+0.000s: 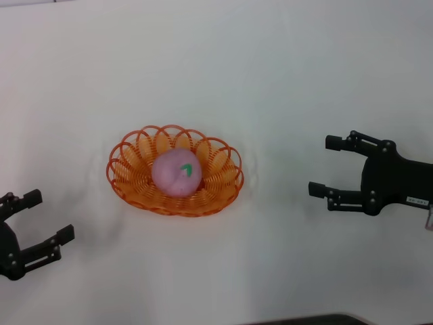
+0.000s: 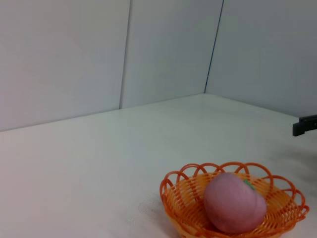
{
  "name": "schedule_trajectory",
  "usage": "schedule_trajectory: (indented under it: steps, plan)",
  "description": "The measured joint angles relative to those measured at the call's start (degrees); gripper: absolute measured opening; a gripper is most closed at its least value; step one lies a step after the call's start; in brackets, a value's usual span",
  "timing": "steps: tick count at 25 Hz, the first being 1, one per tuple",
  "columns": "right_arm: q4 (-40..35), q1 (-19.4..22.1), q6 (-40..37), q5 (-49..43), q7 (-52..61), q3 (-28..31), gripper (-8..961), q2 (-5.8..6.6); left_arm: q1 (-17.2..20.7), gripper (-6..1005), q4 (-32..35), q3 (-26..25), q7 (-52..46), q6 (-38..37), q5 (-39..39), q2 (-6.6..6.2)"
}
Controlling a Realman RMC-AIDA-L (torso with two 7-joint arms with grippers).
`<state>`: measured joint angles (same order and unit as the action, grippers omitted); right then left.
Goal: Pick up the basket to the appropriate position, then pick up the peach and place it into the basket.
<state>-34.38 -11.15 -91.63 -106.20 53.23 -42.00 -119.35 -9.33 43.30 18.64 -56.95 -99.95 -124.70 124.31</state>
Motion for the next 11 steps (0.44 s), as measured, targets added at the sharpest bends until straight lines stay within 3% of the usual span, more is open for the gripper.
schedule_trajectory:
  steps: [11]
  plan:
    - [1.7, -0.8, 2.0, -1.2, -0.4, 0.4, 932, -0.35, -0.8, 874, -1.9, -0.3, 0.1, 0.5, 0.1, -0.21]
